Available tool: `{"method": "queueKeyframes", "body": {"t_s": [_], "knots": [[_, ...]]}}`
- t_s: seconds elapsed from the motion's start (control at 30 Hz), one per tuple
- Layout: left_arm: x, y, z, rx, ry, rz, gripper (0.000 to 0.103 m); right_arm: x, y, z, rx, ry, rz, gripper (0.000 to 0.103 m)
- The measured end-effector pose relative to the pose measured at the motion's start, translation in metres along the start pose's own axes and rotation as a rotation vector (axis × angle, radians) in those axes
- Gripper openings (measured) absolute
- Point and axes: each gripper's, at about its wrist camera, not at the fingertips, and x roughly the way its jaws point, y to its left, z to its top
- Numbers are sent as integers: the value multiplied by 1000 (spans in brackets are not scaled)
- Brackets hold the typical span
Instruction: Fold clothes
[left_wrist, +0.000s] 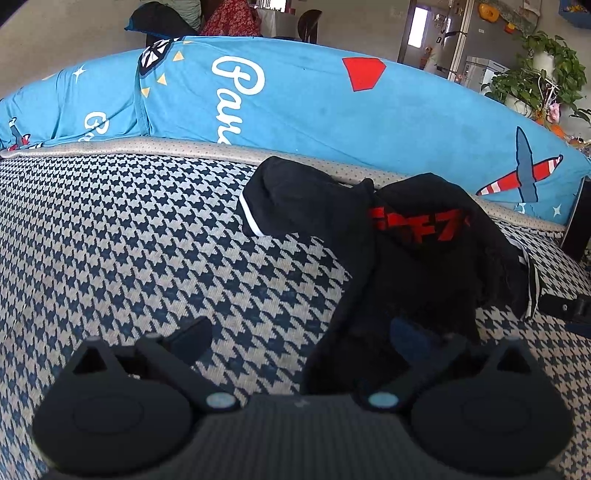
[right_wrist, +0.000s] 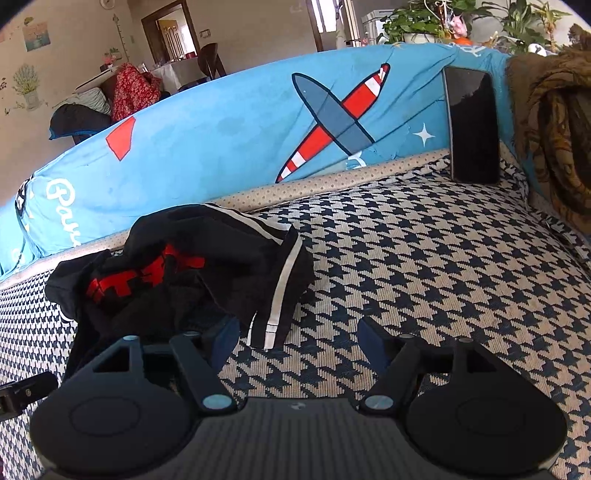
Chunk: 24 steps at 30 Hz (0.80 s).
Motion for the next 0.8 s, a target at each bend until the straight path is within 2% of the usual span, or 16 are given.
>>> {"method": "queueKeyframes", "body": {"t_s": [0.3,0.4,0.47,0.57,0.67,0.8], "knots": [[9,-5,-5,-14,47,-16,103,27,7,-2,83,-25,37,70],[11,-7,-6,-14,61,-12,103,36,14,-5,85,-37,17,47],[11,-8,-6,-15,63,-17,103,36,17,-4,89,-56,9,21],[11,-9,-6,-13,64,-16,103,30,18,0,88,-104,-8,16],[11,-10,-7,-14,66,-18,103,12,14,9,72,-206,-67,15],[12,-13,-8,-4,68,-26,103,-13,-14,27,168,-325,-166,15]]}}
